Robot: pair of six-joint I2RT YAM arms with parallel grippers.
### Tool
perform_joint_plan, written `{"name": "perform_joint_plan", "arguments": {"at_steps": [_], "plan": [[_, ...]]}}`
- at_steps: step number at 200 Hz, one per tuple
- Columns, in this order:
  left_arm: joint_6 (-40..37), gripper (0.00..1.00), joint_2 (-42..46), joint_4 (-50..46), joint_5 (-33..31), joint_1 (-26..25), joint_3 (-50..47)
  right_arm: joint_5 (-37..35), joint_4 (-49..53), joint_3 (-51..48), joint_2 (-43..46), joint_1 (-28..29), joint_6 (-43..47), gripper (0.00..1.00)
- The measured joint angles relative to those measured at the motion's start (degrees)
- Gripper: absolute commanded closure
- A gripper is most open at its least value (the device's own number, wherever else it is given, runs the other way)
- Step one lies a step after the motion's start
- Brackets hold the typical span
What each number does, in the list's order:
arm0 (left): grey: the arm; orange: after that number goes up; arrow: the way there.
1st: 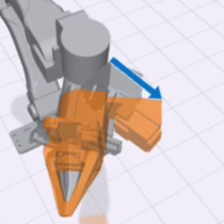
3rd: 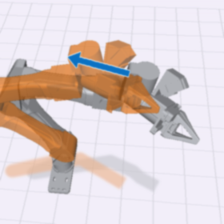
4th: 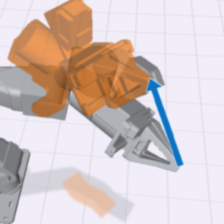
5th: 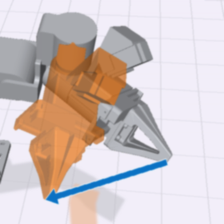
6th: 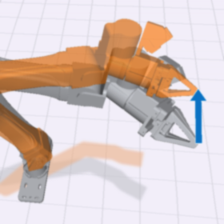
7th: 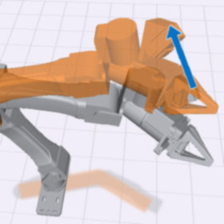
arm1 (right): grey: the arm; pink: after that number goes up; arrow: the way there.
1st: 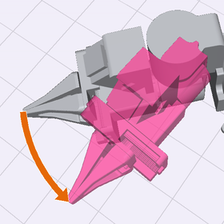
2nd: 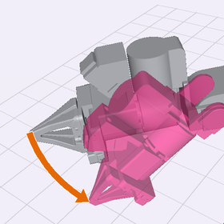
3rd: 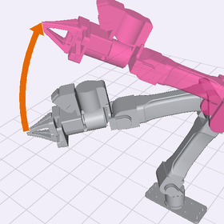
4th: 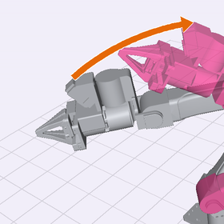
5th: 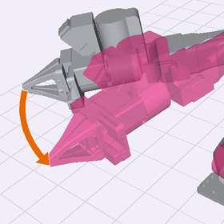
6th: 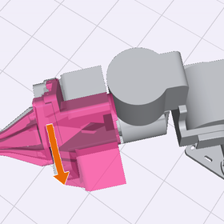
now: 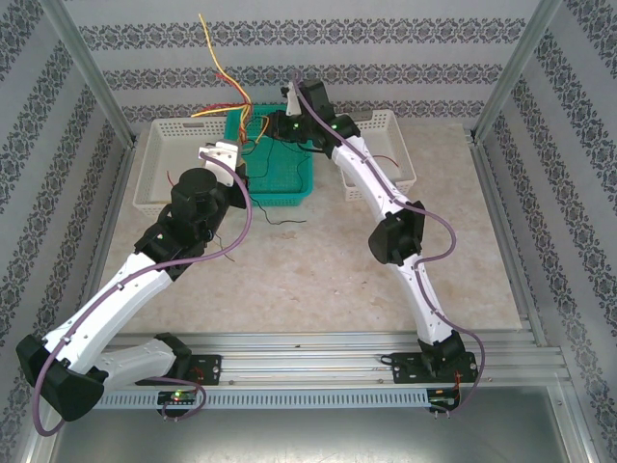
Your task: Untangle the cables
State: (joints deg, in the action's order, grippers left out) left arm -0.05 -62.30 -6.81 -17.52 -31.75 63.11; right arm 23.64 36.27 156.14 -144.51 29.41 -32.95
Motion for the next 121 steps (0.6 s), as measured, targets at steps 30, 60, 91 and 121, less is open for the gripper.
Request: {"name": "perform_joint_plan", "arguments": {"at_steps": [30,60,91,121], "plan": [[0.4,1.00,-0.3,0.0,0.7,0.0,0.0,-1.1,1.7,-0.1,0.0,0.0,1.0,0.66],[0.6,1.00,-0.7,0.0,1.1,0.0,0.0,-2.0,2.2,-0.1,0.0,0.1,2.5,0.53],[0.9,1.00,-1.0,0.0,1.5,0.0,0.0,-2.8,4.3,0.0,0.0,0.5,3.8,0.50],[1.1,1.00,-1.1,0.0,2.0,0.0,0.0,-4.0,8.3,0.3,0.0,0.5,5.4,0.45]]}}
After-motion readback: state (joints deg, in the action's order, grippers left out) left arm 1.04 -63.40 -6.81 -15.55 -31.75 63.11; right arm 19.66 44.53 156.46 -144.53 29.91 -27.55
